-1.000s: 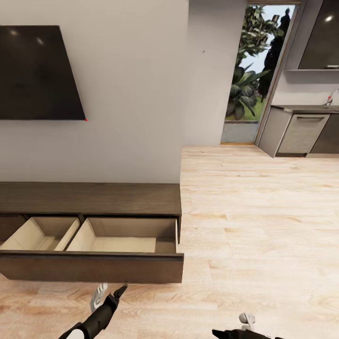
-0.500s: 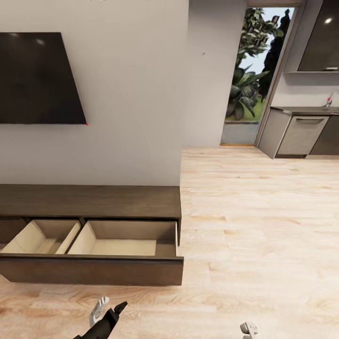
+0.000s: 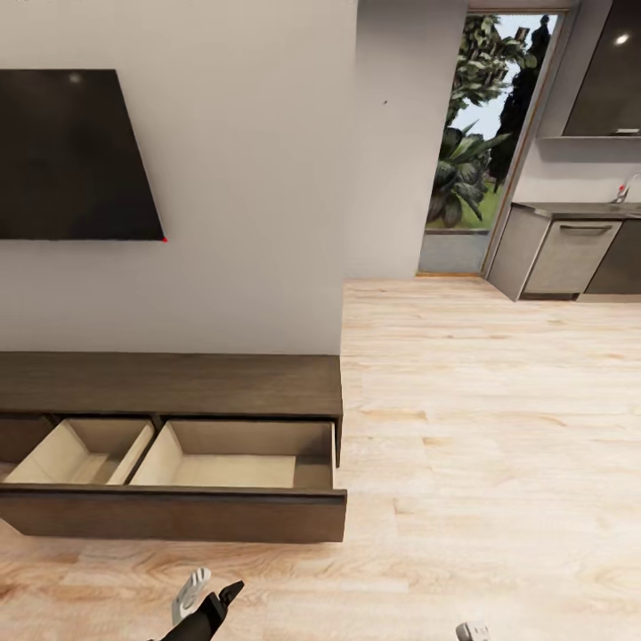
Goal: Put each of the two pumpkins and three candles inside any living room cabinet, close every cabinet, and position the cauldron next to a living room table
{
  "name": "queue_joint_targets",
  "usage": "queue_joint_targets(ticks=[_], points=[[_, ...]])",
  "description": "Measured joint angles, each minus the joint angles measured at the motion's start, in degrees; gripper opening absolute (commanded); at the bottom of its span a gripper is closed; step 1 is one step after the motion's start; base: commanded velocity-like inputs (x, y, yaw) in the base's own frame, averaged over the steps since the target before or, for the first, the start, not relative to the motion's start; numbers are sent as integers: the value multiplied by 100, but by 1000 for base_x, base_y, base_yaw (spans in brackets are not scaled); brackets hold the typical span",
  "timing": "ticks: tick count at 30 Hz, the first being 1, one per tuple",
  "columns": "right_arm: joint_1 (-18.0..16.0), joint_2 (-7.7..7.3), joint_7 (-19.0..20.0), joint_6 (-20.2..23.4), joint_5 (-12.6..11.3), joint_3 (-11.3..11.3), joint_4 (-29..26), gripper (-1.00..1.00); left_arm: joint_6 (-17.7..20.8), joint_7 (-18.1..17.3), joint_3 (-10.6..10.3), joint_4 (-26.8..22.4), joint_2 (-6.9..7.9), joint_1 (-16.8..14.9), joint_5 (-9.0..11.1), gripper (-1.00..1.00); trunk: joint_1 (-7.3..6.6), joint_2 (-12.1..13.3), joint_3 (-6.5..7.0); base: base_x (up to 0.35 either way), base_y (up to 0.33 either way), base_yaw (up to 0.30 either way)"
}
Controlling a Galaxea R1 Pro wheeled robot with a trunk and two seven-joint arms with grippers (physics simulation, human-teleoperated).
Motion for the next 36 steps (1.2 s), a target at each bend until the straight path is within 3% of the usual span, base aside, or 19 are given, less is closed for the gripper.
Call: queue_joint_targets(ticks=[9,22,28,36], points=[[-1,9,-247,-439,0,19,434,100,-80,1,-14,33,-4,1,-22,100,-198,361,135,0,0,0],[-1,10,-409,-508,23,22,480,100,-117,-8,-112,34,-41,1,-39,100,-483,883,311,0,0,0],[-2,10,-411,-501,363,8,490,100,-118,-7,-192,34,-48,-1,-52,100,-615,1123,389,0,0,0],[0,10,-318,-443,406,-46,487,100,-118,-8,-299,34,-62,0,-53,100,-791,1444,494,0,0,0]])
